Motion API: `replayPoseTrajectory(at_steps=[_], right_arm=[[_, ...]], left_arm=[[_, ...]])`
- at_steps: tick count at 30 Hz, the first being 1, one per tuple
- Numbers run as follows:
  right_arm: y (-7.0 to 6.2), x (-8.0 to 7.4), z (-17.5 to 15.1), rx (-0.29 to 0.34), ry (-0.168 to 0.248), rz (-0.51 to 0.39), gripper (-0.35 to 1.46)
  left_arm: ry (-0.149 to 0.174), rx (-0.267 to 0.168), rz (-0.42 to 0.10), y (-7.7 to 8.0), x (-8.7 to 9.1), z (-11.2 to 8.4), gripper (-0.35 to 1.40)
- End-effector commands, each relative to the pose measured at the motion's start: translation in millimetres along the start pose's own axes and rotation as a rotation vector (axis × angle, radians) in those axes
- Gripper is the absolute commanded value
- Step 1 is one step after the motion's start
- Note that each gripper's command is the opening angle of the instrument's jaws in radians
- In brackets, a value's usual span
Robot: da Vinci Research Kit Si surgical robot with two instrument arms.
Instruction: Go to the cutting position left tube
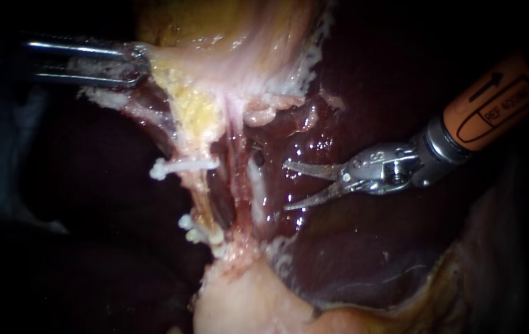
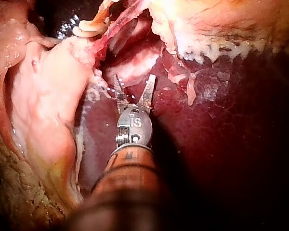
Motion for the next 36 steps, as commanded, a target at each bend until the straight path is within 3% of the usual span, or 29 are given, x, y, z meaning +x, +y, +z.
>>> replayPoseTrajectory(at_steps=[1,7,11,20,26,31,36], right_arm=[[0.0,0.0,0.0,0.0,0.0,0.0,1.29],[-0.4,0.3,-0.2,0.003,0.0,0.0,1.33],[-1.3,1.3,-1.1,0.01,0.005,0.027,1.4],[-5.4,5.8,-3.7,0.083,0.043,0.055,1.43],[-7.9,8.4,-2.2,0.117,0.06,0.053,1.43],[-8.0,10.0,0.3,0.124,0.068,0.062,1.43],[-7.1,10.3,1.9,0.115,0.067,0.067,1.43]], left_arm=[[0.0,0.002,0.0,0.0,0.0,0.0,-0.35],[0.0,0.002,0.0,0.0,0.0,0.0,-0.35],[0.0,0.002,0.0,-0.1,0.0,0.0,-0.35],[0.0,0.002,0.001,-0.3,-0.1,0.0,-0.35],[0.001,0.002,0.001,-0.4,-0.2,0.1,-0.35],[0.001,0.002,0.001,-0.4,-0.2,0.1,-0.35],[0.001,0.002,0.001,-0.3,-0.2,0.1,-0.35]])
